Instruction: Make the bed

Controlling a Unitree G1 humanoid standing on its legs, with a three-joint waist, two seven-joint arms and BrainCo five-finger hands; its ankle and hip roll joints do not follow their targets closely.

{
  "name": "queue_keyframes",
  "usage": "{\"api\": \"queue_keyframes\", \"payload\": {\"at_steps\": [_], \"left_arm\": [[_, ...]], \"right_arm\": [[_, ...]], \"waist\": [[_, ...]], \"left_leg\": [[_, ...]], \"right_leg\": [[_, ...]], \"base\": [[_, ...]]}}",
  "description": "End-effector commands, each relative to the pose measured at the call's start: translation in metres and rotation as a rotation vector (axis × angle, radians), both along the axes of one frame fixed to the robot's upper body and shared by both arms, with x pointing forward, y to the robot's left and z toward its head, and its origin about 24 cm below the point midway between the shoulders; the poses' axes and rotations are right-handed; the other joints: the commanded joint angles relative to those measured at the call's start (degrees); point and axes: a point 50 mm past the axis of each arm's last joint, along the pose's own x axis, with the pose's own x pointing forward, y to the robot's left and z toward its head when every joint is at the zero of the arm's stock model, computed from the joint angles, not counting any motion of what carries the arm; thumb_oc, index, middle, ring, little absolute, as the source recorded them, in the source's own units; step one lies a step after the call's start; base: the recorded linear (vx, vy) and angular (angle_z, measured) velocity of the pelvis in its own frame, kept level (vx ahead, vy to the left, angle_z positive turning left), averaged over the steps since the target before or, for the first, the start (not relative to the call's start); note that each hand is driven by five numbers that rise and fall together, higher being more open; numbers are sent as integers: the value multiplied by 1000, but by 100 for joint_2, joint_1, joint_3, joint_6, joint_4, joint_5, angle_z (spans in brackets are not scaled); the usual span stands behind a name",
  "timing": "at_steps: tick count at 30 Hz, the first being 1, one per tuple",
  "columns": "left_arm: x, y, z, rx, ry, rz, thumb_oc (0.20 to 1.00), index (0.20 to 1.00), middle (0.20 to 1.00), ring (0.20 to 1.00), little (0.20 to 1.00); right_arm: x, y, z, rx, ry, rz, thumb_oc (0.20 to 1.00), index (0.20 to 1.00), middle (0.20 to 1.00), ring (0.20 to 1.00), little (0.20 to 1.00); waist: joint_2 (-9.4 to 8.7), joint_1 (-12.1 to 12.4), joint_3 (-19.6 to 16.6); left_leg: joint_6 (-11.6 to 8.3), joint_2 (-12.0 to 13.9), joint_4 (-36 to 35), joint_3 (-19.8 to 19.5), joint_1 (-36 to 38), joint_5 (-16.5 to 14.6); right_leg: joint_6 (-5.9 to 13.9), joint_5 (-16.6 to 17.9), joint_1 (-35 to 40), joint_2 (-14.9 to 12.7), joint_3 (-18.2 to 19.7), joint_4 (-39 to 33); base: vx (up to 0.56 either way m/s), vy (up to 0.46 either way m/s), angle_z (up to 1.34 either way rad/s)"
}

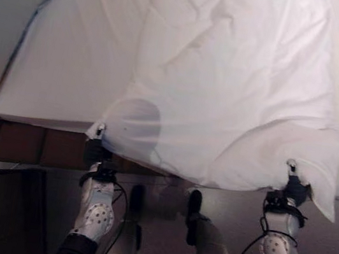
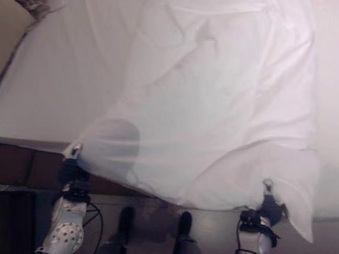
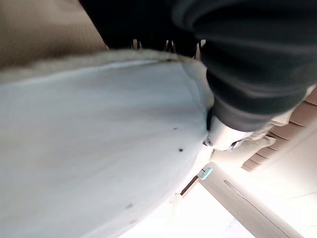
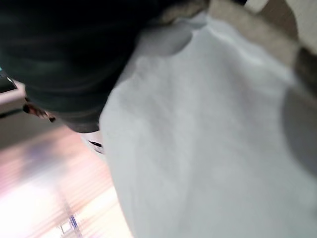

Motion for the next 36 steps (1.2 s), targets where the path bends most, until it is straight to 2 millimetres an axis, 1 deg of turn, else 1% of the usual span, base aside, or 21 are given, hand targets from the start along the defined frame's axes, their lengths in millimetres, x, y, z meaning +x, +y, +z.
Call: {"api": "queue_keyframes", "payload": {"at_steps": [1,2,3,5,9,10,11,13,16,18,19,20,22,24,27,28,30,32,33,34,36], "left_arm": [[-14,44,27,136,-135,130,200,200,200,200,200],[-15,45,25,152,-117,130,200,200,200,200,200],[-14,47,17,154,-74,140,200,200,200,200,200],[-13,45,14,152,-55,136,200,200,200,200,200],[-1,40,13,95,-39,156,200,200,200,200,200],[15,36,28,87,-77,157,200,200,200,200,200],[15,36,28,87,-79,157,200,200,200,200,200],[30,33,51,116,-137,153,200,200,200,200,200],[44,35,102,143,-303,183,200,200,200,200,200],[46,37,114,153,-348,186,200,200,200,200,200],[50,36,143,185,-445,188,200,200,200,200,200],[50,36,143,185,-447,189,200,200,200,200,200],[47,39,177,206,-570,215,200,200,200,200,200],[37,45,183,192,-627,238,200,200,200,200,200],[25,53,174,201,-638,241,200,200,200,200,200],[15,66,149,259,-563,256,200,200,200,200,200],[9,73,138,271,-532,261,200,200,200,200,200],[-10,97,98,390,-351,306,200,200,200,200,200],[-10,97,98,390,-351,306,200,200,200,200,200],[-28,111,67,429,-216,329,200,200,200,200,200],[-39,116,27,429,-28,321,200,200,200,200,200]], "right_arm": [[-2,1,0,-37,-11,2,200,200,200,200,200],[-3,1,-5,-33,9,5,200,200,200,200,200],[0,8,-16,-3,52,25,200,200,200,200,200],[3,11,-17,17,57,22,200,200,200,200,200],[19,21,-14,37,54,58,200,200,200,200,200],[34,24,2,18,10,69,200,200,200,200,200],[34,24,3,18,9,69,200,200,200,200,200],[50,26,30,1,-75,66,200,200,200,200,200],[66,35,94,-84,-288,101,200,200,200,200,200],[68,35,104,-117,-315,113,200,200,200,200,200],[73,31,134,-182,-397,108,200,200,200,200,200],[73,30,135,-183,-399,108,200,200,200,200,200],[76,35,168,-217,-507,117,200,200,200,200,200],[68,38,175,-230,-564,132,200,200,200,200,200],[52,39,168,-222,-610,161,200,200,200,200,200],[37,29,143,-260,-549,177,200,200,200,200,200],[29,22,132,-282,-516,182,200,200,200,200,200],[4,-3,94,-321,-374,156,200,200,200,200,200],[4,-3,94,-321,-374,156,200,200,200,200,200],[-15,-21,58,-306,-226,113,200,200,200,200,200],[-32,-32,8,-201,-35,61,200,200,200,200,200]], "waist": [[-93,82,-303],[-89,86,-313],[-163,130,-316],[-153,142,-329],[-233,191,-415],[-276,163,-497],[-276,162,-486],[-317,134,-579],[-395,113,-649],[-407,118,-693],[-422,116,-735],[-419,115,-722],[-437,119,-716],[-458,127,-667],[-475,127,-651],[-477,111,-620],[-481,100,-646],[-464,81,-548],[-464,81,-556],[-438,67,-462],[-440,62,-411]], "left_leg": [[336,-371,456,67,-222,-318],[355,-367,467,65,-189,-314],[347,-371,396,148,-19,-387],[333,-390,380,148,-16,-363],[337,-330,353,184,81,-357],[310,-269,297,202,98,-321],[309,-268,295,201,101,-320],[254,-209,226,205,107,-273],[203,-135,88,200,127,-177],[203,-122,12,188,140,-166],[152,-113,-96,177,148,-77],[151,-113,-106,175,151,-70],[122,-93,-225,158,137,9],[129,-91,-243,150,119,8],[131,-92,-235,126,94,22],[136,-85,-238,119,103,-2],[140,-88,-247,115,55,27],[123,-90,-258,66,-1,73],[123,-90,-259,66,-7,75],[117,-75,-278,44,-5,84],[110,-62,-291,33,-32,128]], "right_leg": [[549,1244,635,-557,681,-1523],[509,1096,614,-412,672,-1402],[404,775,622,-127,361,-1172],[422,809,633,-211,254,-1313],[474,803,641,-134,414,-1156],[482,805,668,-91,441,-1222],[481,807,672,-89,440,-1226],[498,812,736,-66,396,-1377],[539,925,777,-23,369,-1573],[551,940,776,-28,352,-1604],[574,988,792,-25,339,-1692],[573,992,795,-24,337,-1698],[575,1032,774,-17,333,-1755],[576,1032,744,-13,338,-1744],[578,1019,712,-6,340,-1700],[580,992,704,4,353,-1669],[575,1012,647,8,371,-1670],[549,1009,619,21,360,-1668],[549,1010,613,20,360,-1669],[544,1002,622,22,326,-1676],[540,1022,626,15,283,-1704]], "base": [[90,313,11],[54,269,-1],[26,158,-7],[9,65,-16],[-3,-47,-13],[-2,-54,-8],[-5,-92,-9],[-7,-79,-3],[-32,-76,-3],[-15,-32,-5],[-11,-25,-5],[0,0,0],[-41,-27,1],[-30,-17,-1],[-14,-10,0],[0,0,0],[0,0,0],[0,0,0],[-16,-16,5],[-1,-16,4],[1,-25,4]]}}
